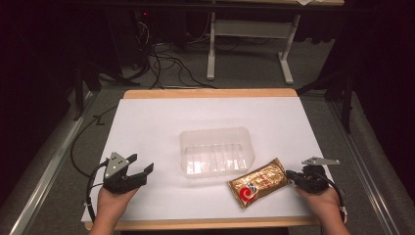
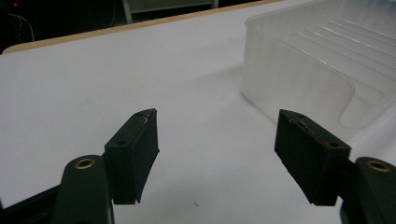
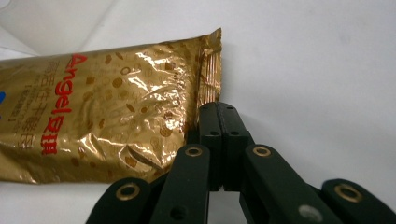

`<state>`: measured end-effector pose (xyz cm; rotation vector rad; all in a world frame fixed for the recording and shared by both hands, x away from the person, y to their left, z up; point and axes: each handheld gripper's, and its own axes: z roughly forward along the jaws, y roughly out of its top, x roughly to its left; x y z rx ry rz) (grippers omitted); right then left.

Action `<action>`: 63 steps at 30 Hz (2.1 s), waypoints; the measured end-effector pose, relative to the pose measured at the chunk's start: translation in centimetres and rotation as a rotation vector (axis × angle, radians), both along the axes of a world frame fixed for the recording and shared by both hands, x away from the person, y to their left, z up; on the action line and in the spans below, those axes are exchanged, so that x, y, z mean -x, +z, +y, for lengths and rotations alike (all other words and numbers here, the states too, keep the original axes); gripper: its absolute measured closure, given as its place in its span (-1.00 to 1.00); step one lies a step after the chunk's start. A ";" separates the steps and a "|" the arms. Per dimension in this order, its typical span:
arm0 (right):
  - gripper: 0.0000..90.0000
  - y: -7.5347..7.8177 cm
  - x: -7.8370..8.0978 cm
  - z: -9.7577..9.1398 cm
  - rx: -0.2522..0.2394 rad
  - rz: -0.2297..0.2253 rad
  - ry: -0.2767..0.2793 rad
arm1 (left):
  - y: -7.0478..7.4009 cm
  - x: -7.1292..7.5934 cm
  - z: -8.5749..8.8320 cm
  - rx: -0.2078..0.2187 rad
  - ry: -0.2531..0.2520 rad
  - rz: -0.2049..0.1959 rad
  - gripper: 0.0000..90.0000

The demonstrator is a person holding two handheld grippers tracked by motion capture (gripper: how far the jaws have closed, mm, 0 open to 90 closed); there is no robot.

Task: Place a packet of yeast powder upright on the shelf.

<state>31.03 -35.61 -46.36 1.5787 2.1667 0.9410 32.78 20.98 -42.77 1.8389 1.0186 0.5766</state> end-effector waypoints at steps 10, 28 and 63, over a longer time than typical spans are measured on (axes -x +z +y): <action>1.00 0.0 1.5 -0.6 -0.015 -0.002 -0.020 | -0.1 -1.5 -1.0 0.001 0.020 0.009 -0.31; 0.52 1.3 2.3 -1.5 -0.135 -0.092 -0.140 | -0.4 -1.5 -1.5 -0.012 -0.003 0.022 -0.32; -0.13 -1.8 1.8 -3.0 -0.523 0.075 -0.178 | -0.5 -1.6 -2.0 -0.043 -0.041 0.019 -0.32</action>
